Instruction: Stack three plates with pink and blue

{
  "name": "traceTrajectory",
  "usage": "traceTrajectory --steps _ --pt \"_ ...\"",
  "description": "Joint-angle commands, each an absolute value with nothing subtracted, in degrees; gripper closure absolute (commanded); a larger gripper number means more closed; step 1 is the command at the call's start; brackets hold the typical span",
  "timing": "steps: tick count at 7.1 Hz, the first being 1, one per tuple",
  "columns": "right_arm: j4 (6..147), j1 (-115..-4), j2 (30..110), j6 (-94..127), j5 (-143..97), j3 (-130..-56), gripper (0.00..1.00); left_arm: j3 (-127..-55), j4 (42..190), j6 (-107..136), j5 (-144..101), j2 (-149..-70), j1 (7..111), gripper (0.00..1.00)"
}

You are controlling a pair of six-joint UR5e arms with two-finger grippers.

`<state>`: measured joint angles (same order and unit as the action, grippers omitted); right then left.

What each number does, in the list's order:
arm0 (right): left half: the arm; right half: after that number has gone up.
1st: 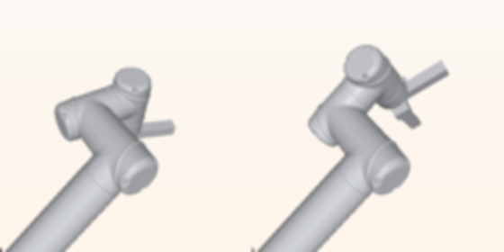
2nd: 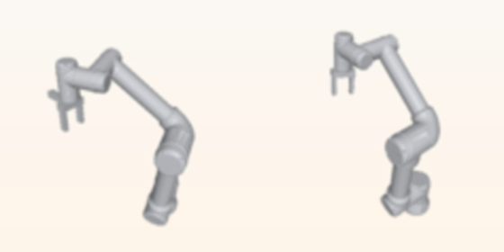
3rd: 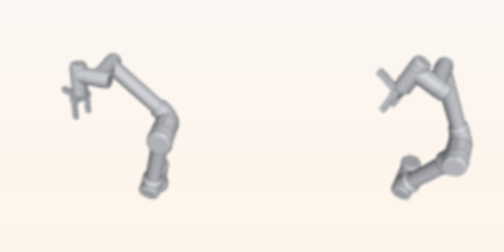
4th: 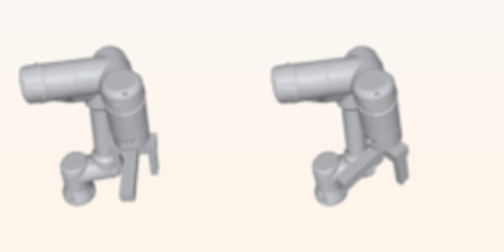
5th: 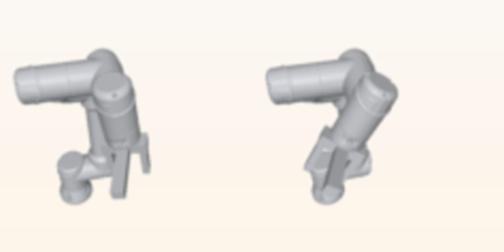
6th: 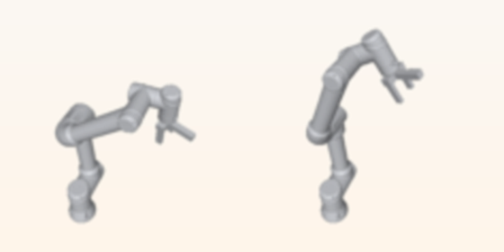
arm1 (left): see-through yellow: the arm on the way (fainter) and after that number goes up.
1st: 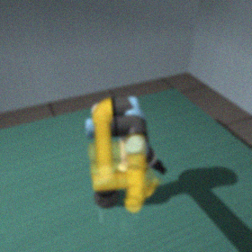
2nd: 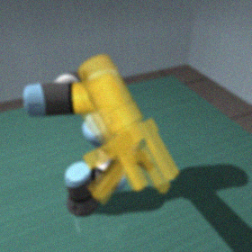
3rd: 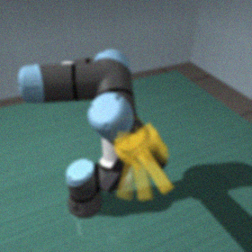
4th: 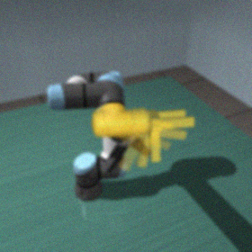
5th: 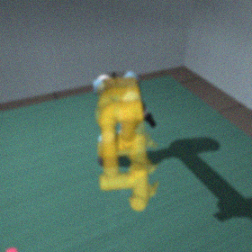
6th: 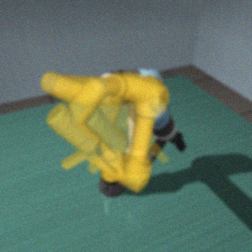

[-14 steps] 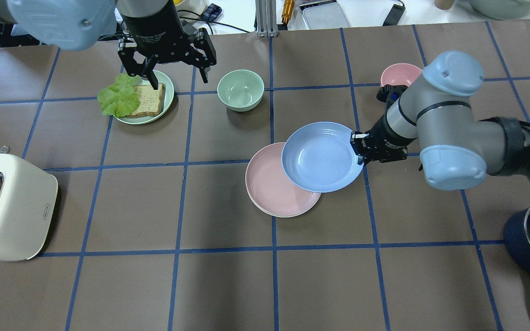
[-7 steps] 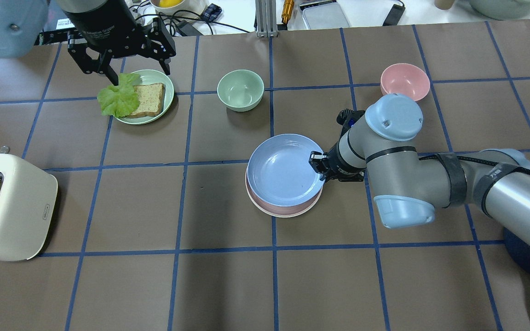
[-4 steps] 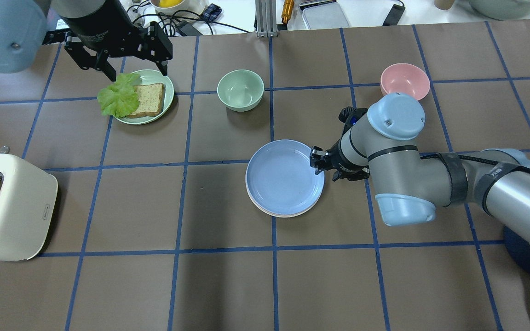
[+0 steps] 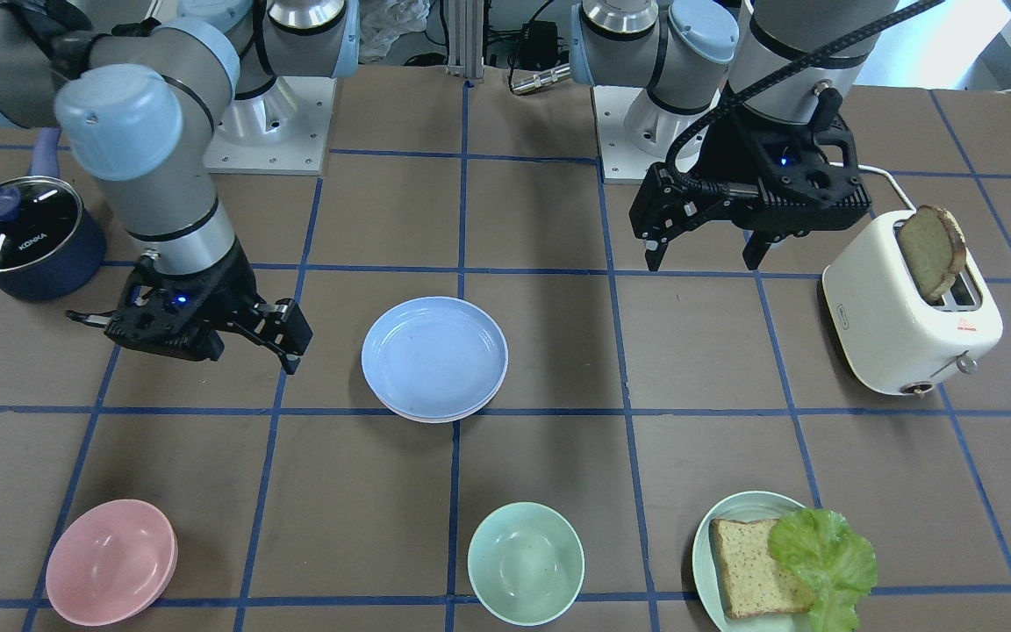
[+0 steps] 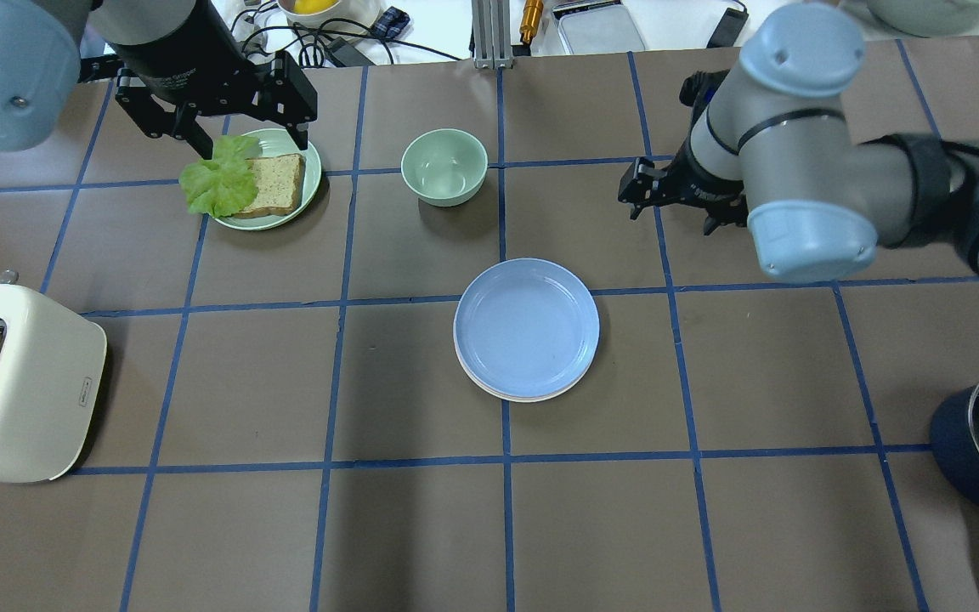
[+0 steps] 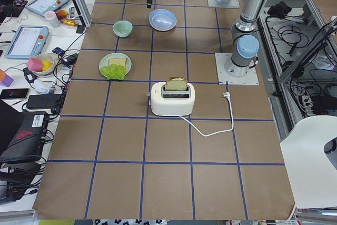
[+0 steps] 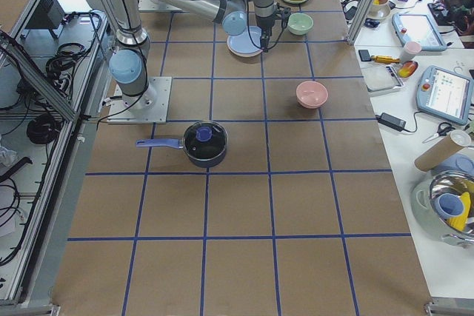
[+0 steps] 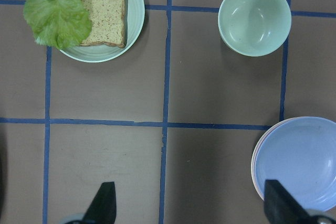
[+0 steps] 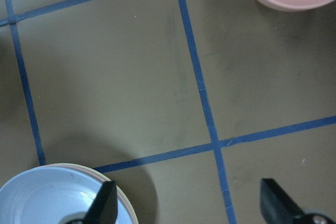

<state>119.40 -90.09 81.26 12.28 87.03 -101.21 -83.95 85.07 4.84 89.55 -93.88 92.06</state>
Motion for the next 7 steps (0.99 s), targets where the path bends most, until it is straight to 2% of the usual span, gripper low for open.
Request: traceTrajectory --steps 1,3,7 --pt "103.52 -88.69 82.26 4.78 88.42 -91.08 0.01 -84.11 85.25 4.4 89.38 -93.69 92.02 0.0" --pt "100.37 -89.56 87.78 -1.76 88.59 -90.0 0.0 -83.76 86.3 3.78 89.47 -93.34 91.76 0.0" --pt "98.71 -89.39 89.03 -2.81 91.22 -92.8 0.0 -83.93 86.4 3.78 89.47 -92.82 91.76 0.0"
